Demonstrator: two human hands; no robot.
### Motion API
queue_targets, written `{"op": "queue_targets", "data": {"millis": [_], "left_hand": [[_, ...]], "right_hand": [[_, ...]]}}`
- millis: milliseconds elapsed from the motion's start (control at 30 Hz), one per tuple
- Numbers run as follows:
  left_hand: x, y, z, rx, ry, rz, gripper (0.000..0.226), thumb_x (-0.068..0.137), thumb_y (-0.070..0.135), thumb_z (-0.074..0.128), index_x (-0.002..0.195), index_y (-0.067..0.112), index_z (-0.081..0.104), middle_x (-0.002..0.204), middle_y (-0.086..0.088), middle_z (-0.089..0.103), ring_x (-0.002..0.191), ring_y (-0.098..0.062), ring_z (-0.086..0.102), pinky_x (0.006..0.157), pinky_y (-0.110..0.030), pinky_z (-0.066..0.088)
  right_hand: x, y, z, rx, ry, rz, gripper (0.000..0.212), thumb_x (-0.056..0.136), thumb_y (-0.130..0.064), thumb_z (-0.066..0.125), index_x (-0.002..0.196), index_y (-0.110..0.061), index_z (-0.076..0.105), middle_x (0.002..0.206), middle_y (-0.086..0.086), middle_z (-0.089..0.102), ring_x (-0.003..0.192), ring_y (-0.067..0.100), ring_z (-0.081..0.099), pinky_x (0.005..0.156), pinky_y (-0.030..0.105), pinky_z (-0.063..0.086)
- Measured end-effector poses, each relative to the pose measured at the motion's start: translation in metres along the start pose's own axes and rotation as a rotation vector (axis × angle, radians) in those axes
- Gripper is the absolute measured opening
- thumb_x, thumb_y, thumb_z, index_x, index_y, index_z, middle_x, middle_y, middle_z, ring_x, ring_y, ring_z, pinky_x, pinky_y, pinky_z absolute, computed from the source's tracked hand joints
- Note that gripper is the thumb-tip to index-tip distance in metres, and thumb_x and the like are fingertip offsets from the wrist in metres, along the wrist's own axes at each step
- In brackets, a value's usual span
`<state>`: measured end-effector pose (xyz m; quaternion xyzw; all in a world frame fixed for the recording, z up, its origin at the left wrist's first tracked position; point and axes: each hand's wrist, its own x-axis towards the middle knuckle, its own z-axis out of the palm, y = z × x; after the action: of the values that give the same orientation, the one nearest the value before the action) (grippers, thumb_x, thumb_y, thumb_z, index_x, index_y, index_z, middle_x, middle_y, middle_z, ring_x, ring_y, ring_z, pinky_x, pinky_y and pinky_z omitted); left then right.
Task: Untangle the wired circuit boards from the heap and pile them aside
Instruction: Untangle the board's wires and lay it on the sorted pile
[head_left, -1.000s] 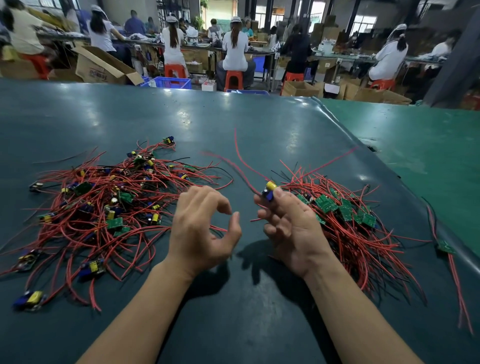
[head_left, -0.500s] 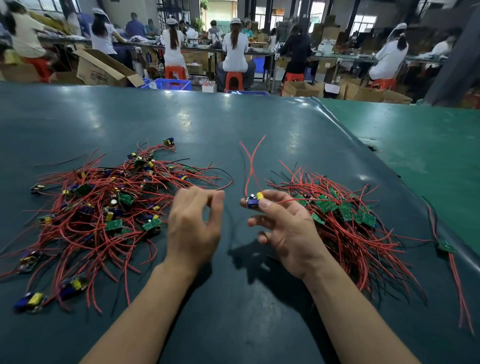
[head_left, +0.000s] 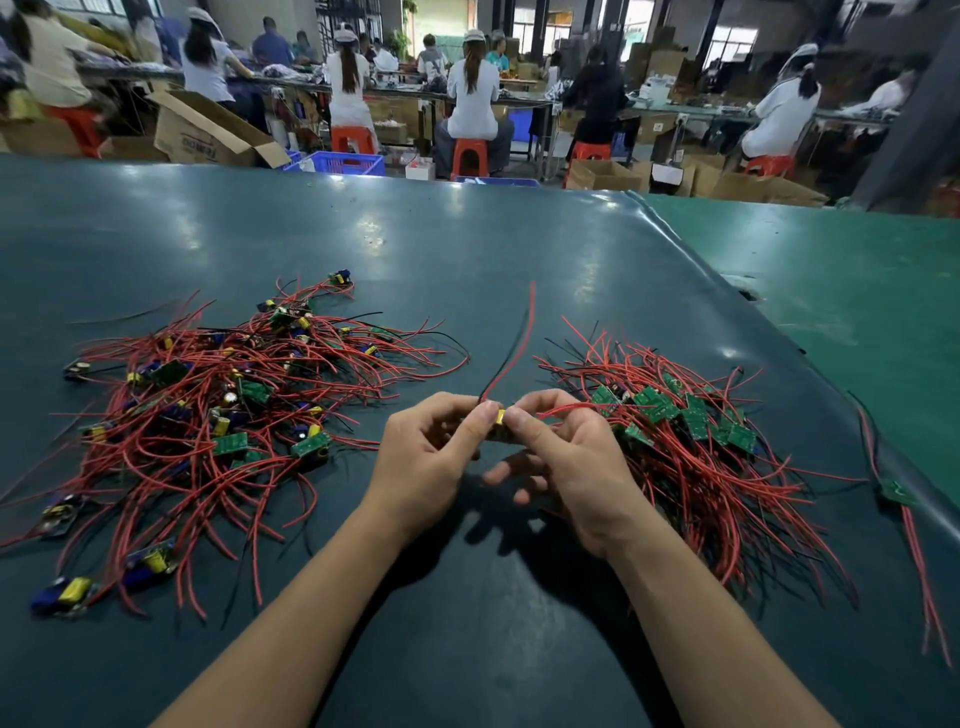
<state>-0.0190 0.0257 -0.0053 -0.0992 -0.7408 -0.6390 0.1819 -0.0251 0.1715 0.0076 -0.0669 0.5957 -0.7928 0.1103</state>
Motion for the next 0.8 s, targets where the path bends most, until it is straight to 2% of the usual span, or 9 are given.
{"op": "queue_targets", "data": {"millis": [100, 300, 400, 500, 600, 733, 800], "left_hand": [[0.000, -0.001, 0.002, -0.082, 0.042, -0.028, 0.008, 0.089, 0.010, 0.066, 0.091, 0.004, 0.072, 0.075, 0.003, 0.072, 0.065, -0.002, 0.063, 0.064, -0.016, 0.049], [0.002, -0.002, 0.004, -0.171, 0.076, -0.080, 0.007, 0.087, 0.016, 0.068, 0.090, 0.012, 0.073, 0.071, 0.003, 0.072, 0.060, -0.010, 0.066, 0.062, -0.018, 0.052], [0.003, -0.002, 0.005, -0.234, 0.100, -0.092, 0.011, 0.084, 0.018, 0.069, 0.090, 0.009, 0.072, 0.073, 0.002, 0.073, 0.062, -0.014, 0.067, 0.064, -0.021, 0.055], [0.002, -0.003, 0.005, -0.186, 0.063, -0.055, 0.009, 0.084, 0.012, 0.069, 0.092, 0.007, 0.072, 0.075, 0.003, 0.074, 0.064, -0.011, 0.067, 0.065, -0.019, 0.055], [0.001, -0.003, 0.007, -0.186, 0.038, -0.063, 0.007, 0.085, 0.012, 0.069, 0.091, 0.009, 0.072, 0.076, 0.002, 0.074, 0.061, -0.012, 0.067, 0.063, -0.019, 0.054], [0.004, -0.004, 0.005, -0.234, 0.068, -0.103, 0.007, 0.086, 0.014, 0.068, 0.087, 0.009, 0.073, 0.069, 0.003, 0.072, 0.055, -0.012, 0.063, 0.060, -0.020, 0.053], [0.004, -0.004, 0.005, -0.240, 0.077, -0.108, 0.007, 0.088, 0.010, 0.067, 0.087, 0.008, 0.073, 0.066, 0.004, 0.070, 0.054, -0.010, 0.061, 0.058, -0.020, 0.052]], "right_hand": [[0.001, 0.001, 0.001, -0.061, 0.077, -0.052, 0.014, 0.093, -0.018, 0.064, 0.092, -0.014, 0.051, 0.085, 0.009, 0.076, 0.049, 0.021, 0.067, 0.036, 0.021, 0.043], [0.004, 0.003, 0.001, -0.116, 0.336, -0.174, 0.012, 0.090, -0.018, 0.069, 0.088, -0.006, 0.069, 0.078, 0.004, 0.076, 0.047, 0.012, 0.061, 0.036, 0.021, 0.041], [0.004, 0.005, 0.006, -0.013, 0.326, -0.097, 0.014, 0.092, -0.020, 0.067, 0.092, -0.006, 0.068, 0.075, 0.003, 0.074, 0.048, 0.011, 0.060, 0.037, 0.020, 0.040], [0.004, 0.009, 0.011, 0.053, 0.281, 0.000, 0.014, 0.092, -0.019, 0.067, 0.079, -0.014, 0.069, 0.064, -0.001, 0.068, 0.047, 0.008, 0.057, 0.037, 0.018, 0.039], [0.006, 0.011, 0.011, 0.012, 0.338, -0.092, 0.019, 0.089, -0.014, 0.070, 0.070, -0.013, 0.071, 0.054, -0.004, 0.059, 0.041, 0.005, 0.046, 0.037, 0.017, 0.034], [0.007, 0.008, 0.006, -0.011, 0.385, -0.218, 0.018, 0.089, -0.013, 0.070, 0.077, 0.000, 0.072, 0.051, -0.007, 0.054, 0.039, 0.002, 0.038, 0.038, 0.014, 0.029], [0.009, 0.005, 0.000, 0.011, 0.433, -0.242, 0.018, 0.090, -0.015, 0.069, 0.079, -0.002, 0.074, 0.053, -0.004, 0.051, 0.039, 0.006, 0.031, 0.037, 0.017, 0.024]]}}
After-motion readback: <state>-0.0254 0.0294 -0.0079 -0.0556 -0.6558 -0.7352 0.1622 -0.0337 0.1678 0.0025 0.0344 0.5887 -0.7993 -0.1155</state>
